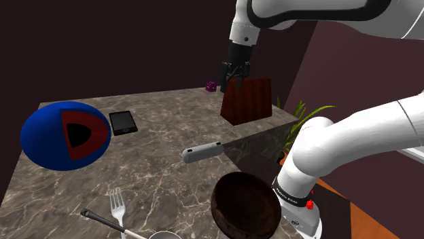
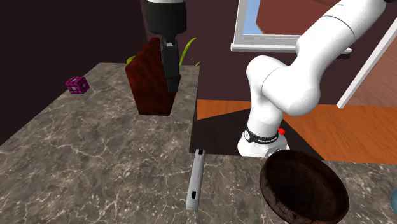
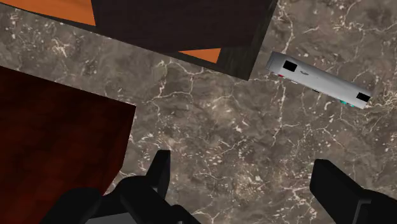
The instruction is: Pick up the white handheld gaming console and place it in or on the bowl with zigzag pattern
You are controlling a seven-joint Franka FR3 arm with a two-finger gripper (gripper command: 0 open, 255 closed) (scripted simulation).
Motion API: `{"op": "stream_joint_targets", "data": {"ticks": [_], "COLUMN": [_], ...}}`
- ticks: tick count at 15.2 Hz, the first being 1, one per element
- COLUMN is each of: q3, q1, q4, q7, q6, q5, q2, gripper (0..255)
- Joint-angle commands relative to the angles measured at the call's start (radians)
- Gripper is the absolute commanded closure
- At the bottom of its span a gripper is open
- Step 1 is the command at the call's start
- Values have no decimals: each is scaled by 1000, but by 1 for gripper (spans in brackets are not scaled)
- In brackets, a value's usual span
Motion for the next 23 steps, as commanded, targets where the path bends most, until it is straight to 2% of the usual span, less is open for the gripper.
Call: {"op": "stream_joint_targets", "data": {"ticks": [1,9,17,18,23], "q3": [0,24,51,52,51], "q1": [0,211,419,437,433], "q4": [0,-124,-289,-306,-351], "q7": [0,-361,-713,-743,-741], "q6": [0,197,391,408,493], "q5": [0,-20,-46,-49,-54], "q2": [0,92,135,136,176], "gripper": [0,0,0,0,0]}}
